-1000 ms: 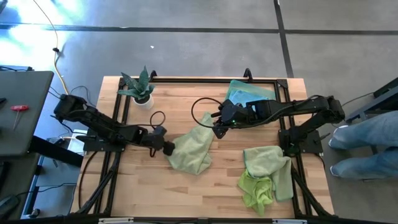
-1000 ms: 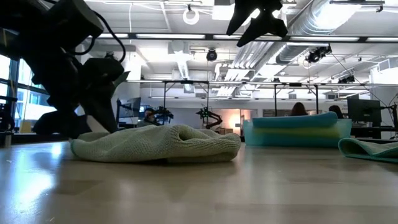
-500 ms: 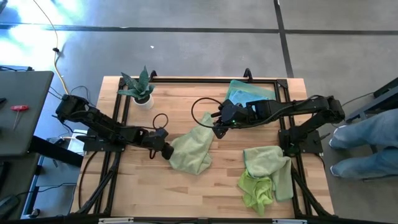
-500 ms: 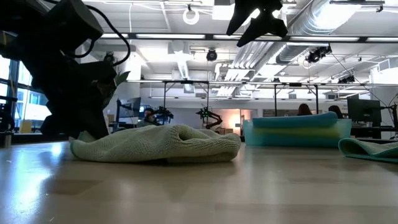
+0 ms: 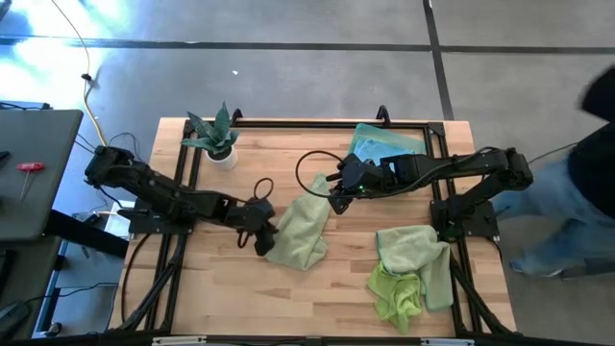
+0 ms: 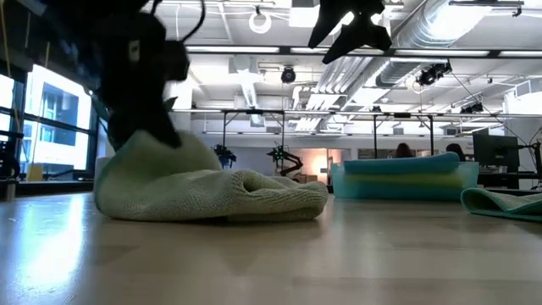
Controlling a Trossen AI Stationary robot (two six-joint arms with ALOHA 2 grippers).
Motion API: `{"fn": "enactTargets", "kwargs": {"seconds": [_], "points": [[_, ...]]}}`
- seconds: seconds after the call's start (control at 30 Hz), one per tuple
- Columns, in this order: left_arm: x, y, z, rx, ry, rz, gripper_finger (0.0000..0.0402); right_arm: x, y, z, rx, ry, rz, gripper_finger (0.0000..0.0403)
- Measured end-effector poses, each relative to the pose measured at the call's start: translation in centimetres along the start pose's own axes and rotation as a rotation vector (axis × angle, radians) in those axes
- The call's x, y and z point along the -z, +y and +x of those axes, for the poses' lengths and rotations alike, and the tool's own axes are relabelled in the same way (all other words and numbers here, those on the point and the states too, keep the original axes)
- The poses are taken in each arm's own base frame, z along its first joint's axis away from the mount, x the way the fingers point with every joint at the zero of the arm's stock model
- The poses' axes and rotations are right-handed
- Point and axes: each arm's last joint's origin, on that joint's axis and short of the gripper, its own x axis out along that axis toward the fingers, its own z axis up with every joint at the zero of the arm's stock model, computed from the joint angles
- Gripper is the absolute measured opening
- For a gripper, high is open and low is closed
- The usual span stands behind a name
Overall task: Fold microfiber towels
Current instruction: Fold the left green microfiber cloth
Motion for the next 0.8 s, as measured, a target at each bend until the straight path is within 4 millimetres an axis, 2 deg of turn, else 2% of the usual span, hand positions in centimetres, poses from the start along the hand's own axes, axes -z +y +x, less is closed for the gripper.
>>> {"fn": "enactTargets", "kwargs": {"seconds": [0.17,0.4,0.53,0.7,0.8], "points": [[-4.0,-2.2,-2.4,-0.141,-0.061,0.167,0.0002,-0.5,0.1,0.0,0.041,-0.102,-0.02,0.0179],[-9.6,-5.1,-6.3,-0.105,-0.207,0.148,0.0001,-0.8,0.2,-0.1,0.048,-0.136,-0.002,0.0179],[-11.4,-6.2,-8.3,-0.115,-0.261,0.158,0.0001,-1.2,0.3,-0.1,0.034,-0.178,-0.035,0.0179],[-12.6,-6.7,-11.0,-0.145,-0.209,0.173,0.0,-1.6,0.3,0.0,0.038,-0.202,-0.097,0.0179],[-13.2,-6.9,-12.9,-0.167,-0.17,0.186,0.0,-2.0,0.2,0.0,0.02,-0.22,-0.065,0.0179]]}}
